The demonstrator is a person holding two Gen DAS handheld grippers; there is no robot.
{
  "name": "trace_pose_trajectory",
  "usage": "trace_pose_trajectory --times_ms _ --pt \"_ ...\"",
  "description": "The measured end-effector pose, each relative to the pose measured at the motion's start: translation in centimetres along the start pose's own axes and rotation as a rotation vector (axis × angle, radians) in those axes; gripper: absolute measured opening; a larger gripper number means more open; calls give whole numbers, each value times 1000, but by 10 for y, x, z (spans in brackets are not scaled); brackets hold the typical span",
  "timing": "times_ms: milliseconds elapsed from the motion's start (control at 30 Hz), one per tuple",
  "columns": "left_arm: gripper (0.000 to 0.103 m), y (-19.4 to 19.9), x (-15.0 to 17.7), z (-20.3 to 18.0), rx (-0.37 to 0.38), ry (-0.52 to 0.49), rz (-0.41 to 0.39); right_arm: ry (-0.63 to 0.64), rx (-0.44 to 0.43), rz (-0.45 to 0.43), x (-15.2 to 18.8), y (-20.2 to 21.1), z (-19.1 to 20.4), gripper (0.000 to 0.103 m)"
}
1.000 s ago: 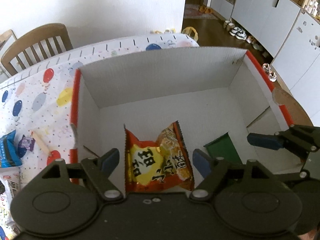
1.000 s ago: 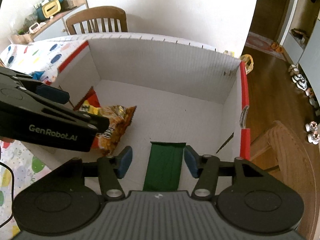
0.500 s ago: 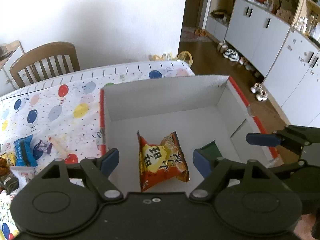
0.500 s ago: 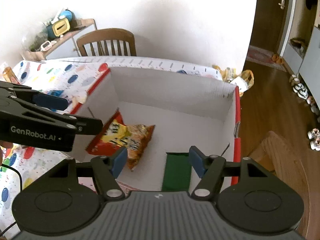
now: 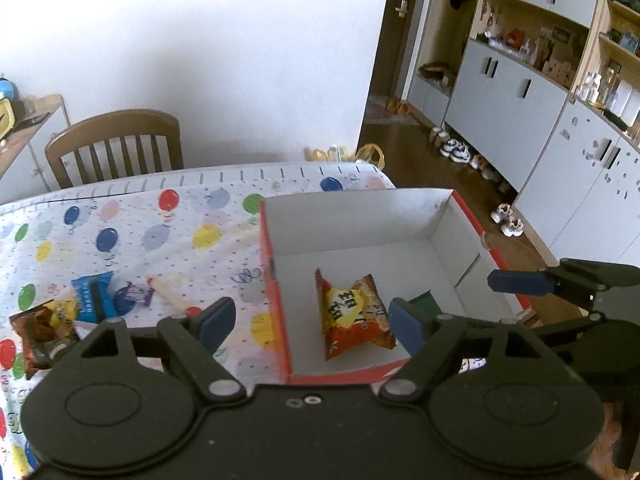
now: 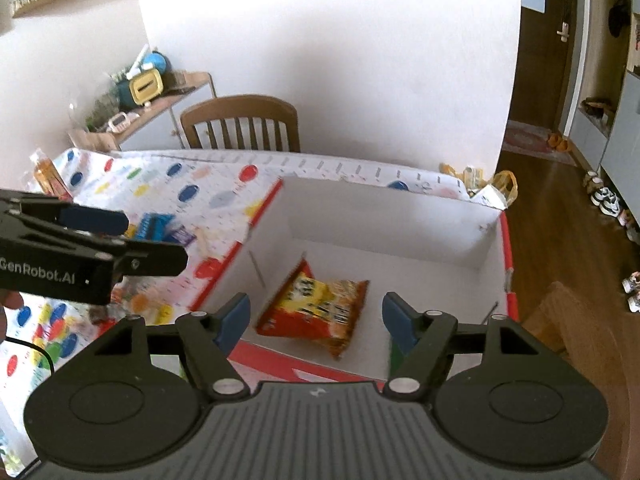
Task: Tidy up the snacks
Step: 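Withdraw both tools from the box back over the snack pile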
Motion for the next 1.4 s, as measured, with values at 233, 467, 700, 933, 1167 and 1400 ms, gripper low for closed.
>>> trace_pose_trajectory --times_ms 233,467,700,933,1167,1400 --pt "86 33 27 34 -12 9 -35 -4 -41 -43 11 14 46 83" --pt "93 59 59 76 -48 13 -53 24 -68 -50 30 11 96 83" --pt "98 77 85 116 -96 16 -72 11 -99 -28 45 -1 133 83" --pt "102 84 110 153 -121 43 -71 4 -110 -14 59 -21 165 83" --pt "102 81 139 187 -147 74 -42 -10 -72 15 72 -45 182 83" --pt "102 67 166 207 -135 85 -7 -26 -49 61 82 -71 188 83"
Point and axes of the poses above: each gripper's, at about its wrist camera, not at the fingertips, and y roughly against the way its jaws point, z to its left, x to its underside, the point moved 3 cm from there along -y, roughly the way its jaws point, and after that the axes turned 14 degrees about -y, right-handed, at the moved point
